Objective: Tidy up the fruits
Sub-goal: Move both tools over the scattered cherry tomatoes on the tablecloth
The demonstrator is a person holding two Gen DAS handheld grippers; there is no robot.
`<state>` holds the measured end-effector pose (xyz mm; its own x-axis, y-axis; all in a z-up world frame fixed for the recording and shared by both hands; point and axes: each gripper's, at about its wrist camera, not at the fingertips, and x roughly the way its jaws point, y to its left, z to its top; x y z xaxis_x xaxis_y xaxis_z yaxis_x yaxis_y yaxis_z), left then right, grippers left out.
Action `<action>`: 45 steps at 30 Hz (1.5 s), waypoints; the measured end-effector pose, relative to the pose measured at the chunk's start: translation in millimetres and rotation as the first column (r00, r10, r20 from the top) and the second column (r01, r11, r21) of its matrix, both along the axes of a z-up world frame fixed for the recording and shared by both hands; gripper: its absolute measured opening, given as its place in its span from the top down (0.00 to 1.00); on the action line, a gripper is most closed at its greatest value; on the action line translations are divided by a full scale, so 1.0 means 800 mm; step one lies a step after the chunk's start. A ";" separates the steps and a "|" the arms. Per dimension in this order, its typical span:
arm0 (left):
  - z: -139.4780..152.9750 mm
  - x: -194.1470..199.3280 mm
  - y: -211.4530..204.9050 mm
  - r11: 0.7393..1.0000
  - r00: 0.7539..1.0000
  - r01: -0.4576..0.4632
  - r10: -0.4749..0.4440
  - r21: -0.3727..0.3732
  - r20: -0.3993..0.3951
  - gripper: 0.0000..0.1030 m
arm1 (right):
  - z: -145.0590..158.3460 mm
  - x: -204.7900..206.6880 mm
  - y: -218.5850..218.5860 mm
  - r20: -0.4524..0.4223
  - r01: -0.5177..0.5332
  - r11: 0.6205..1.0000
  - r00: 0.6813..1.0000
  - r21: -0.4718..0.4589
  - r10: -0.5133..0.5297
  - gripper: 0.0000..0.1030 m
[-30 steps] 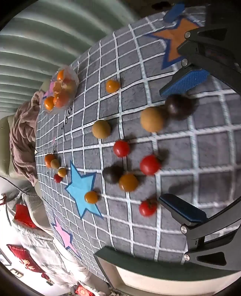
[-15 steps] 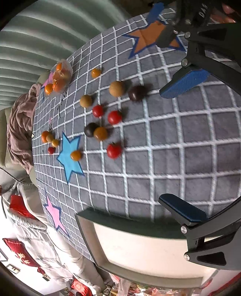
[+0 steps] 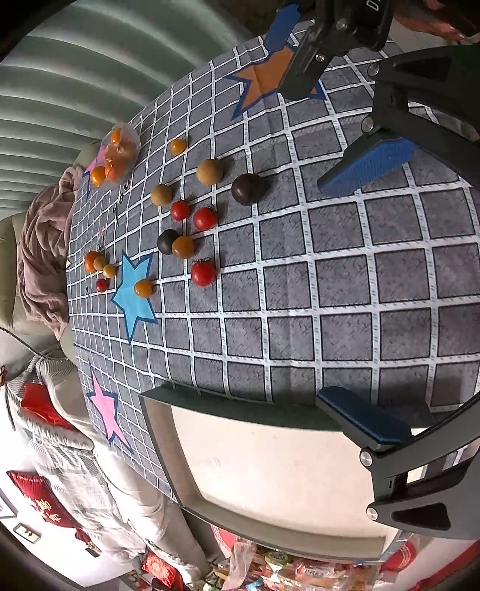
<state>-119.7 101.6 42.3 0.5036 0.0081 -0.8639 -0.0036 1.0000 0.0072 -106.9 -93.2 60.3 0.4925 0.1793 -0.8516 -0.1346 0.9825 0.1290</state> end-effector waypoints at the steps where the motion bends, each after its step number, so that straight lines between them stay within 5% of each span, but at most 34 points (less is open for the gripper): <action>1: 0.000 -0.001 0.001 1.000 1.000 -0.001 0.001 0.003 -0.002 0.00 | 0.001 0.000 0.001 -0.001 -0.001 1.000 1.000 0.001 0.001 0.00; 45: -0.013 0.028 0.001 0.999 0.999 -0.019 0.021 0.048 -0.050 0.00 | -0.016 0.011 -0.019 -0.038 0.028 0.999 0.999 0.033 -0.027 0.00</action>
